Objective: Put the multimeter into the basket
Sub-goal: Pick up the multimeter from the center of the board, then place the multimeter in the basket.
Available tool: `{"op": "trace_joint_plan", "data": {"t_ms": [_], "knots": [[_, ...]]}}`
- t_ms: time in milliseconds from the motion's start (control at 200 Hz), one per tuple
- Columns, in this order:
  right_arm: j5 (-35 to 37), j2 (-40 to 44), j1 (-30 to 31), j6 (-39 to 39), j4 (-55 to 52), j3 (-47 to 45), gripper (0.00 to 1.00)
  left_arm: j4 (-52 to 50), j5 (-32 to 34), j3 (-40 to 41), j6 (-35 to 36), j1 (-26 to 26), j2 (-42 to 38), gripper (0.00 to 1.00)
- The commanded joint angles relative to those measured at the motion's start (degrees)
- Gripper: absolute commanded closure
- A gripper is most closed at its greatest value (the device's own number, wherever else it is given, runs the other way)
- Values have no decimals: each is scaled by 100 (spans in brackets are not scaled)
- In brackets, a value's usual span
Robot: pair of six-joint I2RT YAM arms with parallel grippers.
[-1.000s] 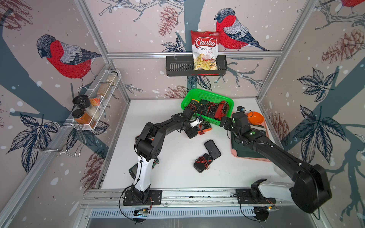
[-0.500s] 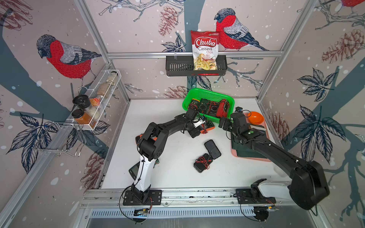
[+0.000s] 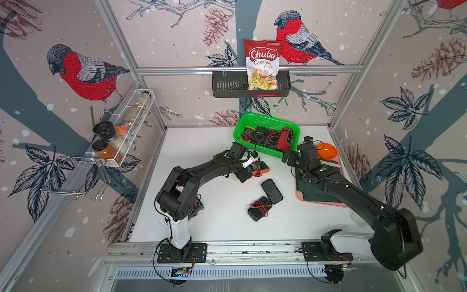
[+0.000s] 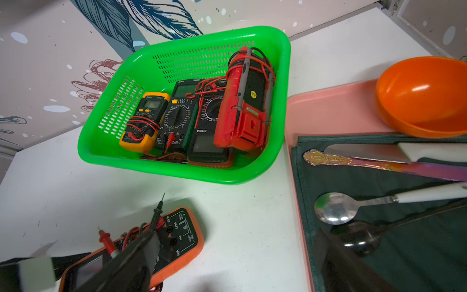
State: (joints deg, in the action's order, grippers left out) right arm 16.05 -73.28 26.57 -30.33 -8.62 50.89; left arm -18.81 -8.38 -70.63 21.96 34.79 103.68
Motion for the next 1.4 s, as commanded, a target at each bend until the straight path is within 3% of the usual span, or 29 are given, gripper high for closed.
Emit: {"op": "trace_joint_plan", "data": {"t_ms": [0, 320, 680, 916, 1051, 1396], "knots": [[54, 74, -20, -61, 87, -30, 0, 555, 163, 257, -228, 11, -375, 100], [13, 105, -38, -129, 218, -145, 0, 813, 376, 960, -434, 11, -1270, 100], [148, 120, -44, -56, 200, -148, 0, 1677, 863, 1790, -1251, 6, -2381, 100], [248, 121, -49, 0, 277, -107, 0, 2232, 1391, 1729, -1700, 2, -2932, 100], [326, 125, -51, -10, 367, -72, 0, 2531, 1751, 1090, -1875, -28, -2508, 100], [598, 320, -51, -127, 405, -86, 0, 2351, 2484, -1446, -1791, -113, 95, 100]]}}
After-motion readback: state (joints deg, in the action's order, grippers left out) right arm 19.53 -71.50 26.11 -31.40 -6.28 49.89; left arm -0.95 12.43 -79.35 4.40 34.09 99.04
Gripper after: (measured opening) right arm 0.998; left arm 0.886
